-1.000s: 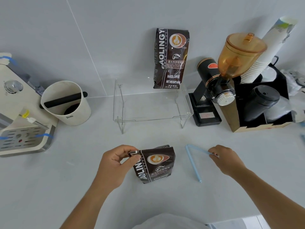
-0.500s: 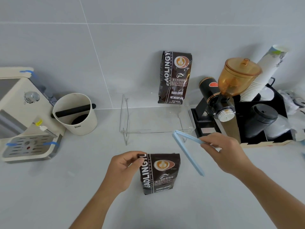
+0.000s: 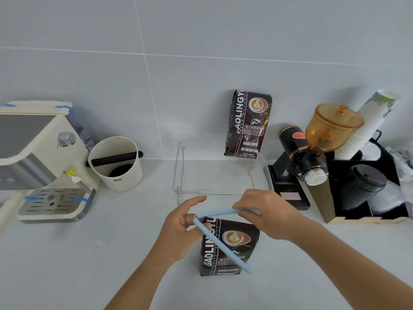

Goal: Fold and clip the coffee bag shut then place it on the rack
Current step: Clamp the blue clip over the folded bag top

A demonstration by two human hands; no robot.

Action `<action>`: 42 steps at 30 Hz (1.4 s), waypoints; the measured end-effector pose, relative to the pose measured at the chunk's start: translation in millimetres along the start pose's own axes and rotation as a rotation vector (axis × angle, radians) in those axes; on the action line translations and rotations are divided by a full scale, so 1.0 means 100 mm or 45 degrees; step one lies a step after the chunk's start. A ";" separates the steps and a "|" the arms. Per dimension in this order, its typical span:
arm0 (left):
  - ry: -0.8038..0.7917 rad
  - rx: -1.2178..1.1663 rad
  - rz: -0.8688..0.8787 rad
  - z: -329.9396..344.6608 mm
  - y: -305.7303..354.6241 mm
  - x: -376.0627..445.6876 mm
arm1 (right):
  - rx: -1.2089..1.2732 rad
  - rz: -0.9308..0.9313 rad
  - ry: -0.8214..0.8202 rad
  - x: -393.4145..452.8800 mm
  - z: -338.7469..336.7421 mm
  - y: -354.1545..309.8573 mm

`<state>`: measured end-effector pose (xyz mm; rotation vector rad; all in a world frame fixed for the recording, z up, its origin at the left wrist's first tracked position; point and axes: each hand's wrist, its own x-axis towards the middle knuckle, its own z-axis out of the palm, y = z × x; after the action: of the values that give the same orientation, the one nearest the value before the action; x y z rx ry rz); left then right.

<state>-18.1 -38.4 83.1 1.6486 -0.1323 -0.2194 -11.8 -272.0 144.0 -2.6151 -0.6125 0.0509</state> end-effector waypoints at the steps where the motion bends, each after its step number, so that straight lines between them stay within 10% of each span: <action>1: -0.004 0.025 0.025 -0.01 -0.01 0.00 | -0.006 0.006 -0.024 0.02 0.01 -0.01; 24: 0.197 0.317 0.422 0.00 -0.25 -0.14 | 0.006 0.289 -0.609 -0.09 -0.18 -0.39; 42: 0.201 0.477 0.422 0.01 -0.19 -0.30 | -0.013 0.262 -0.348 -0.28 -0.08 -0.16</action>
<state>-48.1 -31.0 66.1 1.9769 -0.3395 0.2001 -42.4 -274.9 156.5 -2.6933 -0.4301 0.4768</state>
